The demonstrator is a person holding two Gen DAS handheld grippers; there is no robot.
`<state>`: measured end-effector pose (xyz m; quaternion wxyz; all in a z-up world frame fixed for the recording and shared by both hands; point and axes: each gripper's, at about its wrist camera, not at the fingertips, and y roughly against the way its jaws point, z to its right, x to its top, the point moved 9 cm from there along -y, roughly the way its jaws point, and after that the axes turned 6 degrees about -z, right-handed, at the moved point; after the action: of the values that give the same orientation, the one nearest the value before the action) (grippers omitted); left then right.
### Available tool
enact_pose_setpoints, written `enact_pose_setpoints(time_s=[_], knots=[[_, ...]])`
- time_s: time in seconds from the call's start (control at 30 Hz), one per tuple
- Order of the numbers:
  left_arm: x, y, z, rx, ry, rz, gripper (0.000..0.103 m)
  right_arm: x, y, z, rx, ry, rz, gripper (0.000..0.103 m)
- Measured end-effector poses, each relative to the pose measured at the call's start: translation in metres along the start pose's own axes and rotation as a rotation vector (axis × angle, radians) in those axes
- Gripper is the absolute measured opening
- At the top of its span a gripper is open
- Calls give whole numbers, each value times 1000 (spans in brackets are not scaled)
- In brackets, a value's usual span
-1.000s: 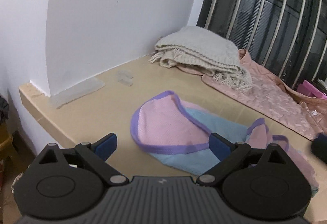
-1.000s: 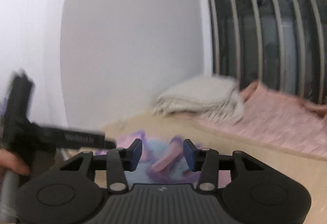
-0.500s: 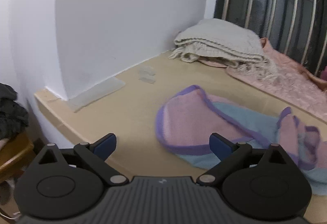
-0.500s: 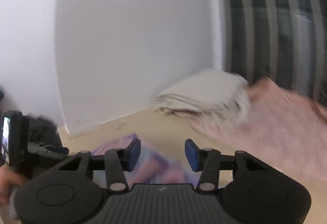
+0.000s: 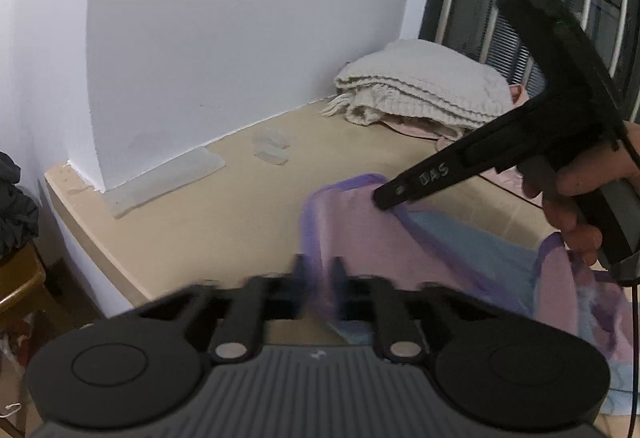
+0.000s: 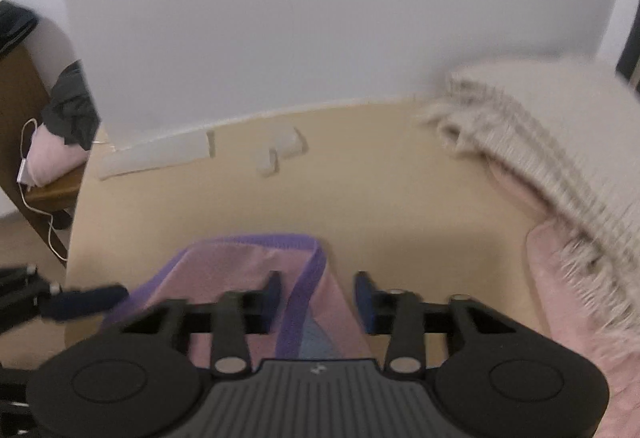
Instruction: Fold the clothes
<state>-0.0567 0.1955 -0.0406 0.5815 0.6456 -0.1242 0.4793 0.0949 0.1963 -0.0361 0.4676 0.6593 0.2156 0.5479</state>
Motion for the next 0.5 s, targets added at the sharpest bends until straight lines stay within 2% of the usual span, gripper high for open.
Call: enact_pose_setpoints(time_s=[0.03, 0.13, 0.2, 0.23, 0.33, 0.43, 0.5], knots=[[1, 0, -1, -2, 3, -1, 4, 3, 0, 1, -7, -9, 13, 8], [3, -2, -3, -7, 14, -2, 4, 14, 1, 18, -81, -65, 56, 9], [4, -3, -5, -11, 21, -3, 4, 14, 6, 27, -103, -96, 62, 20], [4, -3, -6, -12, 24, -4, 5, 13, 10, 29, -98, -100, 65, 30], [6, -5, -8, -16, 32, -5, 6, 8, 16, 21, -15, -54, 68, 41], [7, -7, -9, -19, 37, -4, 6, 0, 7, 20, -32, -33, 19, 41], [7, -7, -10, -24, 45, -3, 6, -2, 6, 23, -23, -54, 18, 38]])
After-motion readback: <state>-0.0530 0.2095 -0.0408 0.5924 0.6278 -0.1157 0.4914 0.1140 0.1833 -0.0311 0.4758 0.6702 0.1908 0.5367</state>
